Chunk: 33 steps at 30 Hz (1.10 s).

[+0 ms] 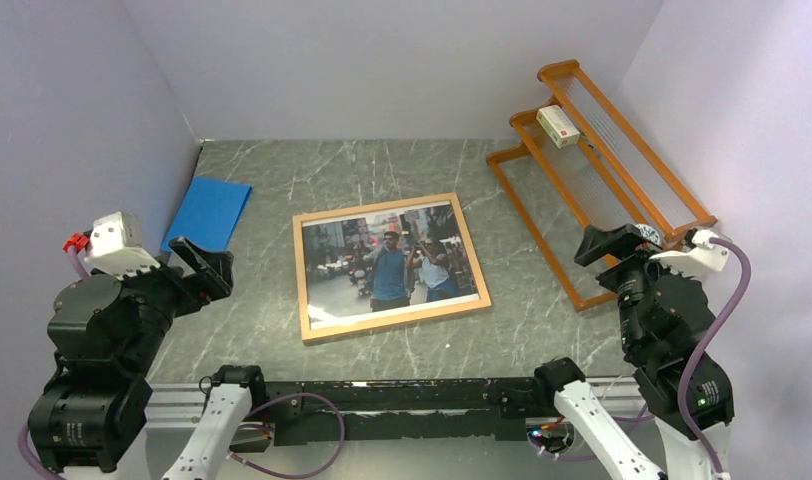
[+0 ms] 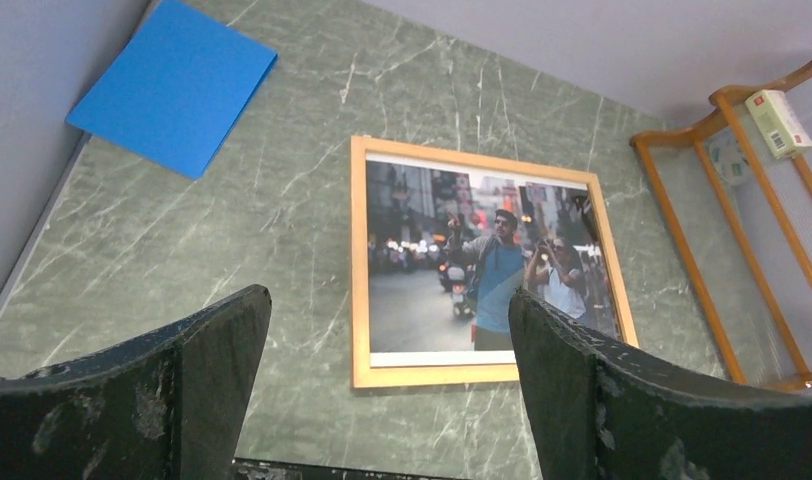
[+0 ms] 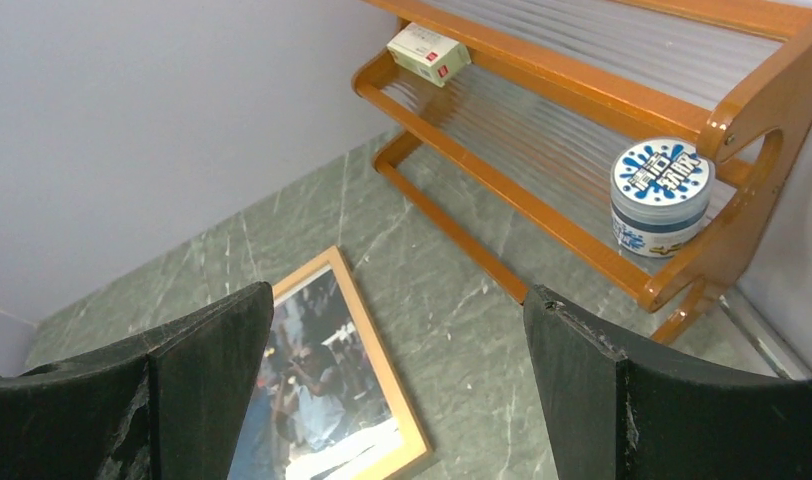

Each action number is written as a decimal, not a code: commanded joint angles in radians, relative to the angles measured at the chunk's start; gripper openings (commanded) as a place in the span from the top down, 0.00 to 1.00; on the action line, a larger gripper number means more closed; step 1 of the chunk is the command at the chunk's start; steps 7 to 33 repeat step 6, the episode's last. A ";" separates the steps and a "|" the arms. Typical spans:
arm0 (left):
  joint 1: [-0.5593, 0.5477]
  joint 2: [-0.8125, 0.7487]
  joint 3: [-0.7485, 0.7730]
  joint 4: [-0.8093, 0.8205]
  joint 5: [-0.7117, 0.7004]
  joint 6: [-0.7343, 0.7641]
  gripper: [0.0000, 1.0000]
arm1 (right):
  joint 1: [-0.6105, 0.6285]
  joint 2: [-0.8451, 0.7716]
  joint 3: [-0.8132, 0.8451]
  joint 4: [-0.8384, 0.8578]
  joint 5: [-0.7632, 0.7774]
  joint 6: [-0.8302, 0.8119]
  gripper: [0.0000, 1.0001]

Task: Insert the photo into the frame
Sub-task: Reset both arms

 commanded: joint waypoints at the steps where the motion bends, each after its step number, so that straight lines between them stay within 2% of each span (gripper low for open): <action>1: 0.000 0.006 0.003 -0.043 0.010 -0.016 0.06 | 0.000 0.004 0.046 -0.051 0.010 -0.013 0.01; 33: 0.000 0.010 -0.012 -0.039 0.011 -0.018 0.06 | 0.000 0.019 0.042 -0.053 -0.026 -0.035 0.01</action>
